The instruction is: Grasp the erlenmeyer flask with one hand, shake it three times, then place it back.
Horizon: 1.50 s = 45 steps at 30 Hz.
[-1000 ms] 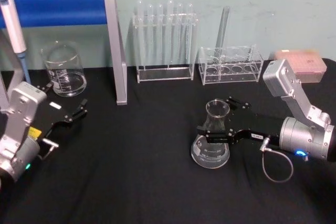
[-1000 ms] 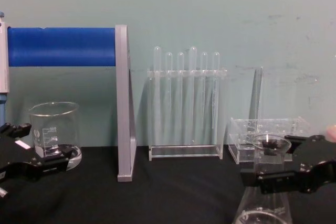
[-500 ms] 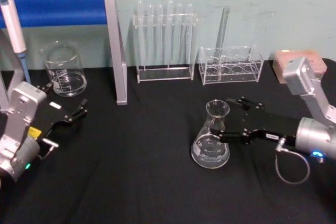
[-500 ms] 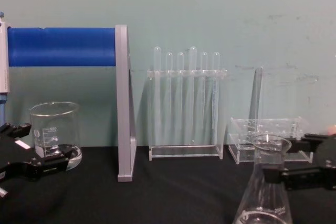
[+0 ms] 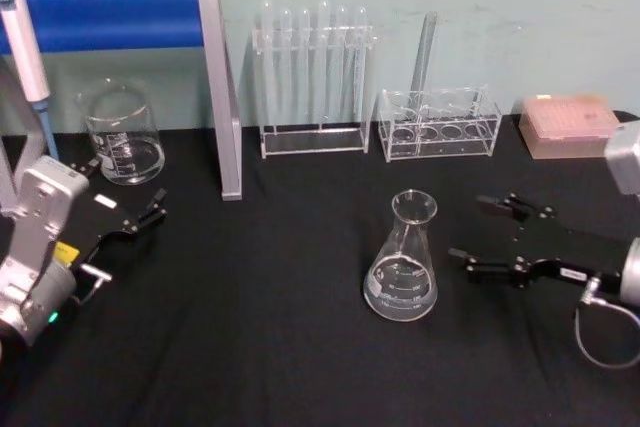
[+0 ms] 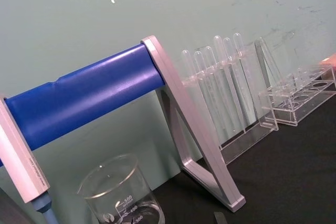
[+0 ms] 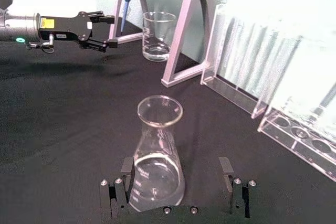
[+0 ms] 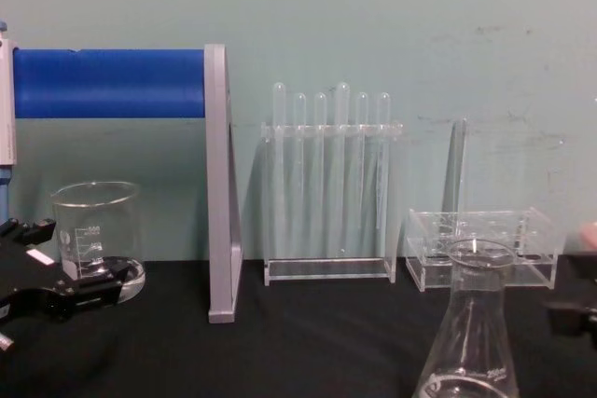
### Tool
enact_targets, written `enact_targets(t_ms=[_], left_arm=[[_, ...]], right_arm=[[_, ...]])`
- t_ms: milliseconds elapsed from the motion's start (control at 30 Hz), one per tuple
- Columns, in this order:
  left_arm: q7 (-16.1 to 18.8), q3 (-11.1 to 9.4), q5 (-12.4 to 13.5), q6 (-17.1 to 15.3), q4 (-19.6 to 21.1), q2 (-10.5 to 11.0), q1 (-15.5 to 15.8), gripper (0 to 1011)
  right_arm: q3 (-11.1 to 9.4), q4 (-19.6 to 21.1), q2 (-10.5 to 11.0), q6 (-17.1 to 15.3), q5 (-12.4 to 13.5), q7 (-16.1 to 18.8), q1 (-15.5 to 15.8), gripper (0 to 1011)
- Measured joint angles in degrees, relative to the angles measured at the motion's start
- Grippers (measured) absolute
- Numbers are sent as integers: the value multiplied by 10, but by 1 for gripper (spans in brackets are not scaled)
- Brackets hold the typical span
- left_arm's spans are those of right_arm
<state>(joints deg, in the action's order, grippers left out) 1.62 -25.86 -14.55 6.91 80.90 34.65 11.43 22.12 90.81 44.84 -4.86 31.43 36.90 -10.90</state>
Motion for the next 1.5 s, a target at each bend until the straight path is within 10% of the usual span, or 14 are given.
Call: enact_targets(t_ms=[500, 1000, 1500], left_arm=[[0, 0, 0, 0, 0, 0, 0, 1001], [0, 0, 0, 0, 0, 0, 0, 1001], [0, 0, 0, 0, 0, 0, 0, 1001]], right_arm=[[-41, 6, 25, 18, 22, -14, 41, 1003], [-93, -30, -95, -4, -9, -215, 28, 1003], [-88, -81, -134, -36, -43, -235, 3, 1003]])
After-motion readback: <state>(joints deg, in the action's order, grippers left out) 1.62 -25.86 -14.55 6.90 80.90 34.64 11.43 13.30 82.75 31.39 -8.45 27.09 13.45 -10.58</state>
